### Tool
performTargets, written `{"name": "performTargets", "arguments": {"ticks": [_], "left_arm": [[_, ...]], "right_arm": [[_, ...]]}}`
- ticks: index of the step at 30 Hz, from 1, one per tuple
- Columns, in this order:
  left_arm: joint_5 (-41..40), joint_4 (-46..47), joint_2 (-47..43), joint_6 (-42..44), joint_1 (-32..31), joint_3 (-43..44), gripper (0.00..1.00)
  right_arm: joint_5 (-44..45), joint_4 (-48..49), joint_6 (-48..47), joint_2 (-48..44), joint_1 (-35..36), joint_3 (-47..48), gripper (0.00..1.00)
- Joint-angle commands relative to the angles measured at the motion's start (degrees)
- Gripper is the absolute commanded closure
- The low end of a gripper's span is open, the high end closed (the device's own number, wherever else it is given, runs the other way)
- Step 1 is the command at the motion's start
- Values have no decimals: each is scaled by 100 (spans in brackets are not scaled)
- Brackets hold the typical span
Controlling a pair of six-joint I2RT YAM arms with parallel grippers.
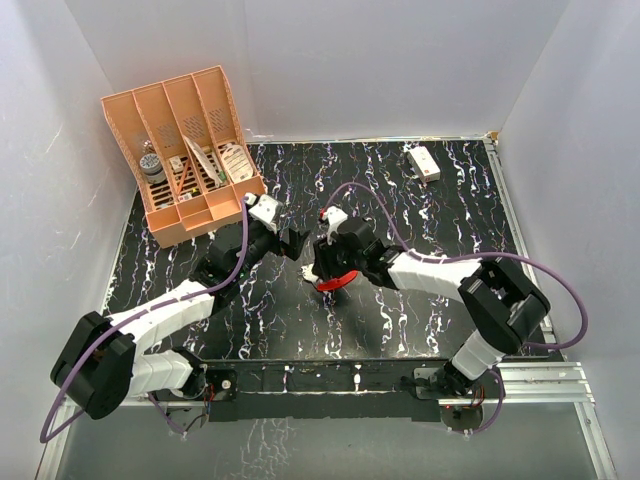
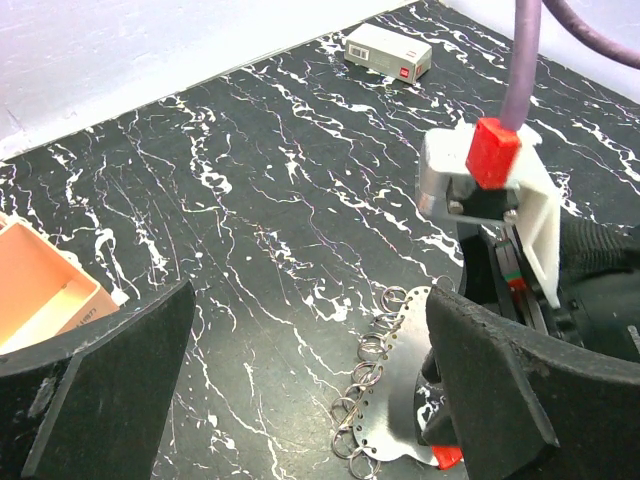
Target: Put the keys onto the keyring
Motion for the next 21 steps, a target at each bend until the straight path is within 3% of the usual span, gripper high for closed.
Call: {"name": "performTargets", "arguments": {"ticks": [1, 21], "left_arm": [[-45, 58, -41, -61, -13, -17, 1], [-400, -85, -191, -75, -14, -70, 1]], "right_arm": [[-117, 154, -340, -118, 212, -85, 56], [706, -208, -751, 741, 826, 331, 52]]}}
